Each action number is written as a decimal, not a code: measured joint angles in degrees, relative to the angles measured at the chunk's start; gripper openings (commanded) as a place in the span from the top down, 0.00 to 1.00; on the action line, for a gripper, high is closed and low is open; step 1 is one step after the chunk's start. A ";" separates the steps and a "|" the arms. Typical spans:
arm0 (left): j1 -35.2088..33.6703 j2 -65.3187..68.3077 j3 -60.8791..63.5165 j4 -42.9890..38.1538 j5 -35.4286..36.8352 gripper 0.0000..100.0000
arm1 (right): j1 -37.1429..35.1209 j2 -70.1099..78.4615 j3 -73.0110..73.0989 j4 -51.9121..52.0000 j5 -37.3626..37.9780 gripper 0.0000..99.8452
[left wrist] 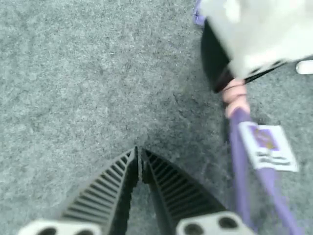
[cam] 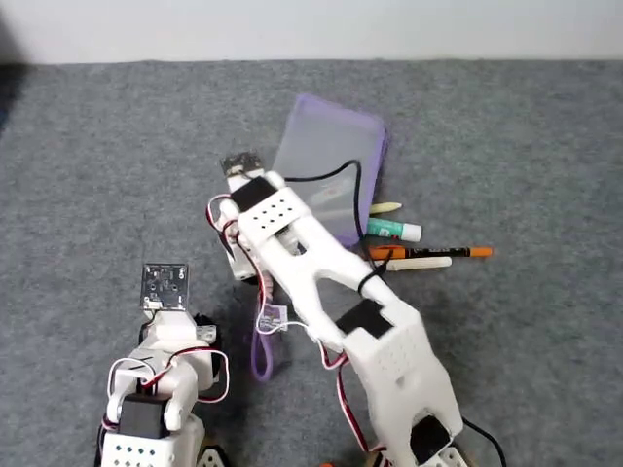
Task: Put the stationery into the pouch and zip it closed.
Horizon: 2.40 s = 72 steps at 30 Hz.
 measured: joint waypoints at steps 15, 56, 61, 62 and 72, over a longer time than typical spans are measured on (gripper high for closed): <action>0.00 0.00 0.00 0.00 0.00 0.99 | -0.09 -15.21 0.00 12.57 0.00 0.99; -3.87 0.00 -6.51 -11.69 -5.54 0.74 | -0.70 -47.38 20.04 12.40 7.21 0.99; 2.81 0.00 -14.77 -9.41 2.90 0.73 | -0.70 -47.38 20.04 9.67 7.21 0.99; 4.13 -0.26 -15.56 -9.41 3.69 0.73 | -0.70 -47.38 20.04 9.41 7.21 0.99; 9.85 -0.09 -16.18 -9.41 4.66 0.73 | -0.88 -47.82 20.04 9.32 7.21 0.99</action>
